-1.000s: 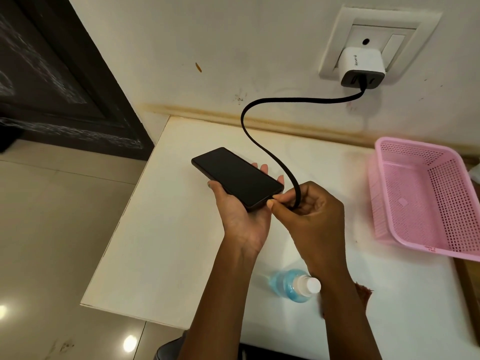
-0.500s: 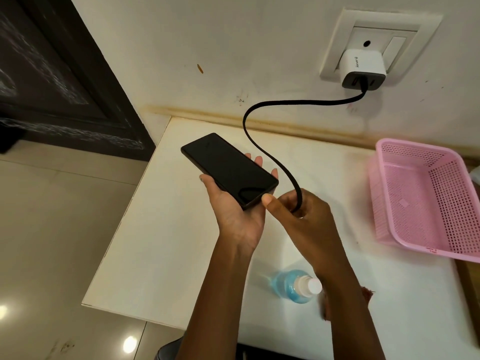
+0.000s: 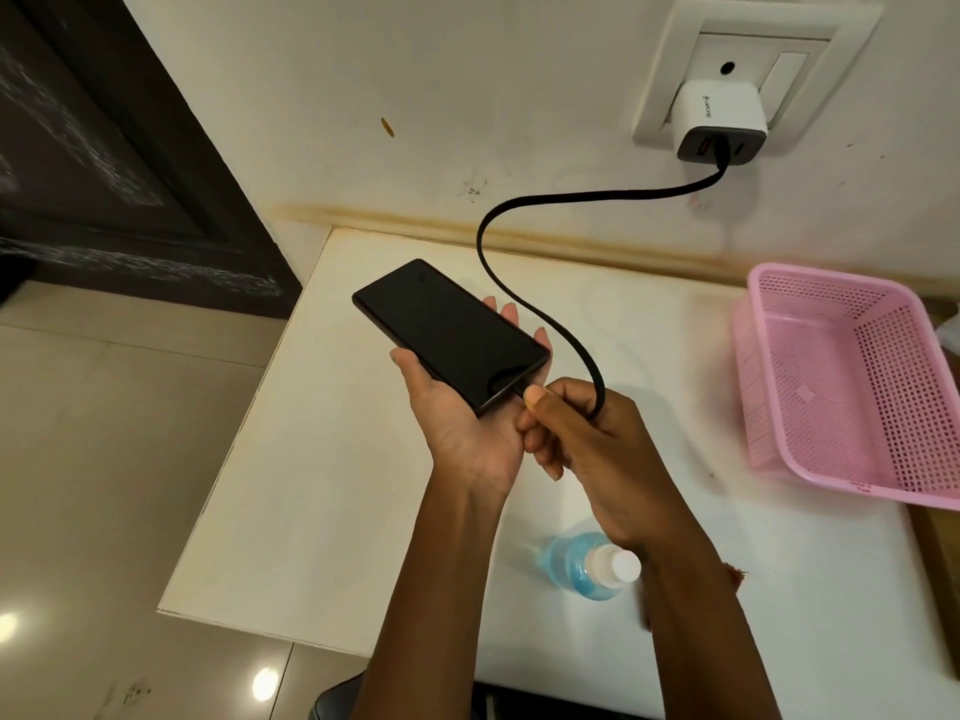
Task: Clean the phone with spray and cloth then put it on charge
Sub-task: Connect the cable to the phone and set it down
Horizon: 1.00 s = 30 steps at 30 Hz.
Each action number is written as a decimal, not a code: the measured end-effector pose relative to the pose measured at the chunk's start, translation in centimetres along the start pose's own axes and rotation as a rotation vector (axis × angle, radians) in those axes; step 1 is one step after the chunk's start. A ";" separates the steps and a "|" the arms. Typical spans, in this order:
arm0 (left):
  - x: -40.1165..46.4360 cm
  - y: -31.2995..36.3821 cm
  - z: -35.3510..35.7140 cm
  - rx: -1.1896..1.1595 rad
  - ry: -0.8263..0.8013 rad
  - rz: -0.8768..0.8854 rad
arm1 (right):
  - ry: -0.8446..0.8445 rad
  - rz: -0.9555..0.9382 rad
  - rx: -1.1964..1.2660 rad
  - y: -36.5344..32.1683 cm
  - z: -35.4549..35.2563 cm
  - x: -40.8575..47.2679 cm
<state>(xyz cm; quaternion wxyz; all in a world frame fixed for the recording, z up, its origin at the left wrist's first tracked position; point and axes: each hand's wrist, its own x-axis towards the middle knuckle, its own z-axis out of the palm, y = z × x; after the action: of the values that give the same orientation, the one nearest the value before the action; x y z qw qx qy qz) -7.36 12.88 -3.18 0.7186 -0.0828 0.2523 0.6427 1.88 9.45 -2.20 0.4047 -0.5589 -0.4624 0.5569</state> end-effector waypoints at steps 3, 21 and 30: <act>-0.2 0.0 0.1 0.009 0.019 -0.018 | 0.008 -0.012 -0.003 0.1 0.1 0.0; 0.2 0.2 -0.3 0.030 0.014 0.066 | 0.010 0.007 -0.106 0.0 0.1 0.4; 0.4 -0.3 -0.6 0.008 0.025 0.052 | 0.109 -0.006 -0.265 -0.6 -0.4 0.2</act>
<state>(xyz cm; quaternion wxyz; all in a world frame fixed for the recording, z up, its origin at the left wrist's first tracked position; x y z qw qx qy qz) -7.17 12.90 -3.94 0.6989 -0.0812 0.2659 0.6589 2.23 9.77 -1.68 0.3533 -0.6354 -0.5110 0.4585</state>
